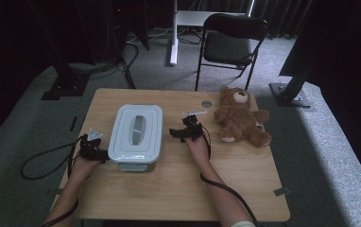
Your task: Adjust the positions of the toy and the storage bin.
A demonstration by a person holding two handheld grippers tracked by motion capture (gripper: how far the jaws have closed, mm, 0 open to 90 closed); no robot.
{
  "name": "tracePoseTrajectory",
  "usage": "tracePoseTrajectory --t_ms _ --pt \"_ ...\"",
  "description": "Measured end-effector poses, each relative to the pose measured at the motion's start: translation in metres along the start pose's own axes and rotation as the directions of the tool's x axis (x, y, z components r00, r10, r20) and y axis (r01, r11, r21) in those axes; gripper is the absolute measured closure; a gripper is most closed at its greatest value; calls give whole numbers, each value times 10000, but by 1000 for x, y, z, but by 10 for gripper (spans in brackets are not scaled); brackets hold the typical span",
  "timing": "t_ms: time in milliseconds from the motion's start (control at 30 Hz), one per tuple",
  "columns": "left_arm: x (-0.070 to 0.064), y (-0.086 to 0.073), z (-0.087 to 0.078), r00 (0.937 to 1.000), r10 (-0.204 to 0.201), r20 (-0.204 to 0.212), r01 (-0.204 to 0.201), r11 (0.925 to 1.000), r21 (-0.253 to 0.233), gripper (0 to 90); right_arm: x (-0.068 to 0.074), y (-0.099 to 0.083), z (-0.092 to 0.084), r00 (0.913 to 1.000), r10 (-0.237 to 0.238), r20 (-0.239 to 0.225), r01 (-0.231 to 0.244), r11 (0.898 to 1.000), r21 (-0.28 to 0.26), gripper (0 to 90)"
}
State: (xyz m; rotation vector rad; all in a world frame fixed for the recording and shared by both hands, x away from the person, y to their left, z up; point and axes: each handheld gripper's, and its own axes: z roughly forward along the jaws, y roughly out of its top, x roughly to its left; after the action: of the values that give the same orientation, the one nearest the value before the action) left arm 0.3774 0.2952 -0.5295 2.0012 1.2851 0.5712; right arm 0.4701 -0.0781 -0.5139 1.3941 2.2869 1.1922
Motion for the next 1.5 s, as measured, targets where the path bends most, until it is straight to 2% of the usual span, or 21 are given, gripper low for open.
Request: tracePoseTrajectory --t_ms 167,267,433,467,567,600,700,833,933,1033,1233,1500 --pt "-17 1 1 9994 303 160 -303 9995 -1 9 2 -5 8 9996 -15 -292 22 9997 224 126" --pt "-22 3 4 9991 318 267 -317 9995 -43 9 1 -5 11 9994 -59 -339 68 9997 252 126" --pt "-29 7 8 9986 280 450 -276 9996 -88 9 -2 0 14 9980 -382 -496 403 9983 423 126" --pt "-36 10 9 9967 402 712 -399 9992 -53 9 -3 1 15 9977 -400 -543 422 9983 407 126" --pt "-42 13 11 9959 539 726 -544 9985 48 9 -5 3 15 9983 -428 -393 442 9984 346 131" --pt "-45 15 12 9960 556 706 -565 9983 108 9 -10 3 14 9986 -270 -461 282 9993 244 128" --pt "-44 19 17 9964 481 697 -493 9987 148 9 -15 4 14 9976 -120 -681 133 9997 192 128" --pt "-46 21 18 9961 569 671 -583 9981 197 9 -17 7 15 9974 -283 -668 292 9995 130 134" --pt "-49 21 17 9963 612 596 -624 9979 193 9 -18 8 16 9970 -65 -770 84 9997 250 140" --pt "-52 23 17 9956 629 696 -653 9973 325 9 -19 6 15 9958 -147 -909 174 9994 286 171" --pt "-62 24 11 9939 961 542 -983 9944 381 9 -17 1 9 9935 -569 -981 596 9979 248 208" --pt "-83 20 0 9892 1013 1060 -1022 9948 36 9 -23 -13 -2 9905 -570 -1250 582 9983 62 217"
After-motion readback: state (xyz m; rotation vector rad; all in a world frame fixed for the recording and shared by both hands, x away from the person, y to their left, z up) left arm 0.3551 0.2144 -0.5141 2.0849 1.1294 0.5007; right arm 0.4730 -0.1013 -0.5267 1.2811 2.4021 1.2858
